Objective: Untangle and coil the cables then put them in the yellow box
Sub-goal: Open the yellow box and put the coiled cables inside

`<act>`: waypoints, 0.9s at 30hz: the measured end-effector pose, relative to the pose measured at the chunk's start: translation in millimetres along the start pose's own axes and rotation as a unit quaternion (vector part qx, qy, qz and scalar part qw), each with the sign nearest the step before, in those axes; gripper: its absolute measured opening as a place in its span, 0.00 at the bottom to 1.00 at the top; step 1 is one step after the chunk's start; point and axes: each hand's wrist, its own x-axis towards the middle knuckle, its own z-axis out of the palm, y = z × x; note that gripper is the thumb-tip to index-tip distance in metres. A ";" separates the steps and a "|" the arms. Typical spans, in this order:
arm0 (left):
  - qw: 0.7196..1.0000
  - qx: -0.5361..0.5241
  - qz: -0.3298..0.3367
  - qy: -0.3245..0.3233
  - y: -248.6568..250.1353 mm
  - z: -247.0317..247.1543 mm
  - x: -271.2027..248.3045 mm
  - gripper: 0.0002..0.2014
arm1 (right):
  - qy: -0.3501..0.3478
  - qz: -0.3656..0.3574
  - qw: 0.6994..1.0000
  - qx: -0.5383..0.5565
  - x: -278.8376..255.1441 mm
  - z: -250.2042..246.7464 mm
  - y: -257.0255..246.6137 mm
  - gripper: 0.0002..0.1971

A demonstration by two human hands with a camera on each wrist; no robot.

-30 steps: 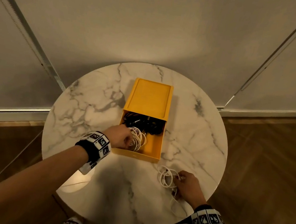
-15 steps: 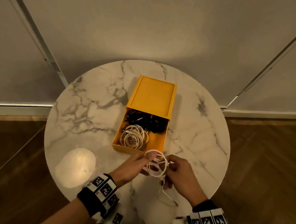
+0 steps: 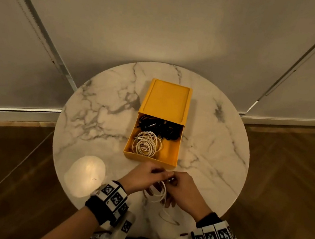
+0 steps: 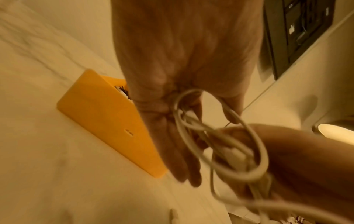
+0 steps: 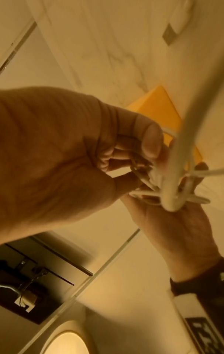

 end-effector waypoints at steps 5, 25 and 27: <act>0.992 -0.007 0.016 0.125 -18.9 4.8 8.4 0.26 | -0.078 0.065 0.984 0.148 7.2 1.2 -6.3 0.09; 0.988 -0.053 0.052 0.139 -16.7 43.2 17.9 0.11 | 0.004 0.078 0.973 0.215 -1.5 -23.4 19.1 0.09; 0.988 -0.079 0.031 0.126 -21.9 44.4 21.8 0.14 | -0.020 0.090 0.974 0.207 -5.6 -31.5 20.7 0.08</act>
